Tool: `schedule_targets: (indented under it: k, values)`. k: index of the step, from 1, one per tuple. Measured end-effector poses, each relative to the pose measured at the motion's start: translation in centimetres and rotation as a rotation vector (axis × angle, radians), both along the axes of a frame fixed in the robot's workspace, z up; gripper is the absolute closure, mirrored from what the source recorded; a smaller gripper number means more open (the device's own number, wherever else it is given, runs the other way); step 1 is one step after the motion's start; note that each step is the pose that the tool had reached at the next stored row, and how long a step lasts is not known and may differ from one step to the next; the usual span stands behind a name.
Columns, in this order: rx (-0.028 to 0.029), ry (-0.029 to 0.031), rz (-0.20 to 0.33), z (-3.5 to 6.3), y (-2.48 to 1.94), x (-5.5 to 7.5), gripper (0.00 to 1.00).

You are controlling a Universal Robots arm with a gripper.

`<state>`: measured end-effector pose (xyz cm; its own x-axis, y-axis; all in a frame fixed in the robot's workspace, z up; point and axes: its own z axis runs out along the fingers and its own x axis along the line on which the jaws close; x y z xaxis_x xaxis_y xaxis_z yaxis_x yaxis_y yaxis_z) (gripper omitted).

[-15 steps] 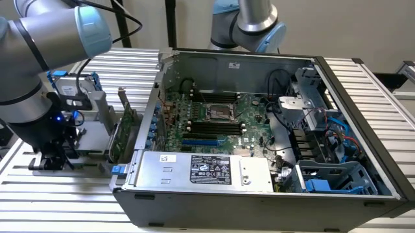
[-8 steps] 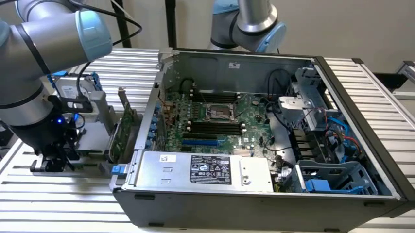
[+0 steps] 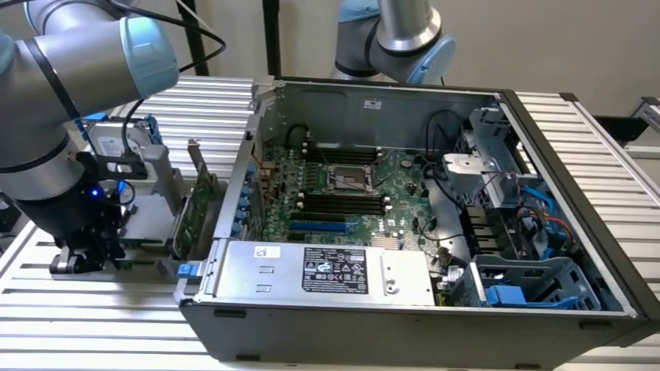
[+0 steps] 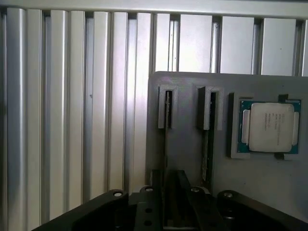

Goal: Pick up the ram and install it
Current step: 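Pick up the ram and move it above insertion slot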

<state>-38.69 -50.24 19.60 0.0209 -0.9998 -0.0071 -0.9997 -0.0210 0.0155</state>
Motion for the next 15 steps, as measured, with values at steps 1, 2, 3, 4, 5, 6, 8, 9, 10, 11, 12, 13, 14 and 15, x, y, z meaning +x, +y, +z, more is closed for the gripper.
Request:
schedule_targets:
  k: [1,2,3,4,5,6,8,9,10,11,12,13,14,15]
  values:
    - [-0.0001,0.0000,0.000,0.00,0.00,0.00,1.00]
    - [0.0000,0.0000,0.000,0.00,0.00,0.00,1.00]
    - [-0.0001,0.0000,0.000,0.00,0.00,0.00,1.00]
    - [0.0001,0.0000,0.000,0.00,0.00,0.00,1.00]
    - [0.0000,0.0000,0.000,0.00,0.00,0.00,1.00]
    - [0.0000,0.0000,0.000,0.00,0.00,0.00,1.00]
    - [0.0000,0.0000,0.000,0.00,0.00,0.00,1.00]
    - [0.0000,0.0001,0.000,0.00,0.00,0.00,1.00]
    - [0.0000,0.0000,0.000,0.00,0.00,0.00,1.00]
    - [0.0000,0.0000,0.000,0.00,0.00,0.00,1.00]
    - [0.0000,0.0000,0.000,0.00,0.00,0.00,1.00]
    - [0.0000,0.0000,0.000,0.00,0.00,0.00,1.00]
    - [0.0002,-0.0001,0.000,0.01,0.00,0.00,1.00]
    - [0.0001,-0.0001,0.000,0.04,0.00,0.00,1.00]
